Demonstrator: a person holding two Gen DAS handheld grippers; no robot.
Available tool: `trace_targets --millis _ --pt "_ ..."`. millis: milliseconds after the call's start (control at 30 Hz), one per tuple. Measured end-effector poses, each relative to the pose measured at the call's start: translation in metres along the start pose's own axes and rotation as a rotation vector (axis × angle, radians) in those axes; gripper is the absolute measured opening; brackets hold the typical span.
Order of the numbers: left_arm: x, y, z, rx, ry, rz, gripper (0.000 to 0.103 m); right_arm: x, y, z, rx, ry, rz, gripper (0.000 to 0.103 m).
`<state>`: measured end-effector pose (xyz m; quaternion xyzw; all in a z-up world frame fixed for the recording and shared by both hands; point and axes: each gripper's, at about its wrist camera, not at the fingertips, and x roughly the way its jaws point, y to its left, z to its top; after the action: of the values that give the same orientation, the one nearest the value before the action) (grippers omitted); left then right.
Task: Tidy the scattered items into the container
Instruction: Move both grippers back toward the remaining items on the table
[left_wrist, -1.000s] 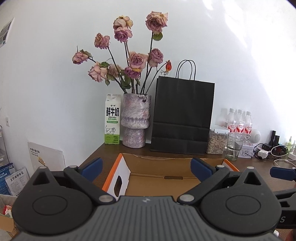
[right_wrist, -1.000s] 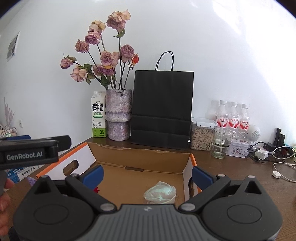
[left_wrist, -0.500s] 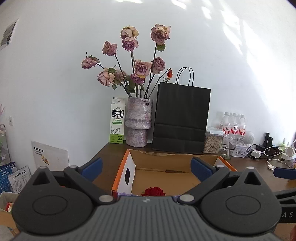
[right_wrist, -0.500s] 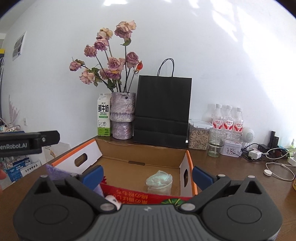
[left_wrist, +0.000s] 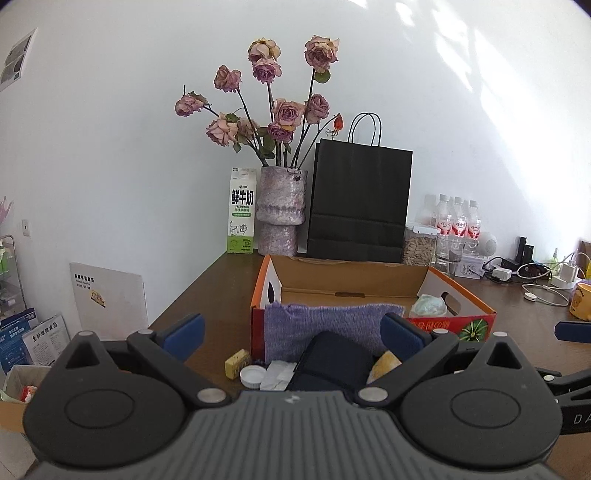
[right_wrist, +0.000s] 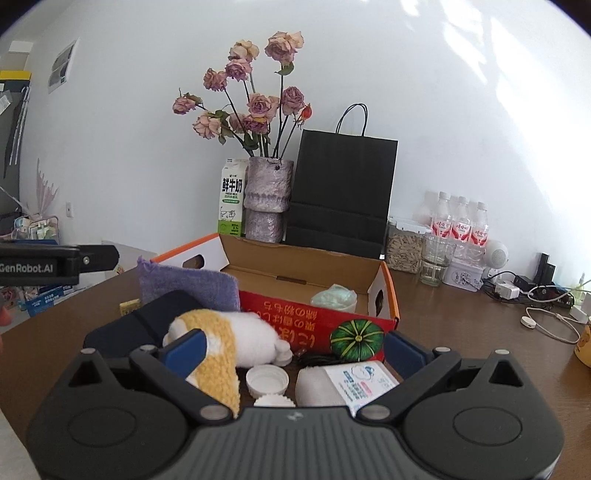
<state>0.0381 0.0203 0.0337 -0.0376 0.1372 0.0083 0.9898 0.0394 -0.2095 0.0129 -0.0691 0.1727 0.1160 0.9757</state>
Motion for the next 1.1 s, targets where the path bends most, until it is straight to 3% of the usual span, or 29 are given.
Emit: trace_targets --millis 233,433,1100 --pt "-0.012 0.006 -0.021 -0.022 0.06 -0.006 0.103 -0.013 -0.003 -0.025 0.02 0.057 -0.014 0.102" --pt "-0.018 0.005 -0.022 -0.029 0.058 -0.025 0.103 -0.016 -0.008 -0.036 0.049 0.088 -0.027 0.102" --pt "-0.017 0.002 -0.031 -0.017 0.104 -0.026 0.103 -0.014 -0.013 -0.041 0.07 0.111 -0.038 0.102"
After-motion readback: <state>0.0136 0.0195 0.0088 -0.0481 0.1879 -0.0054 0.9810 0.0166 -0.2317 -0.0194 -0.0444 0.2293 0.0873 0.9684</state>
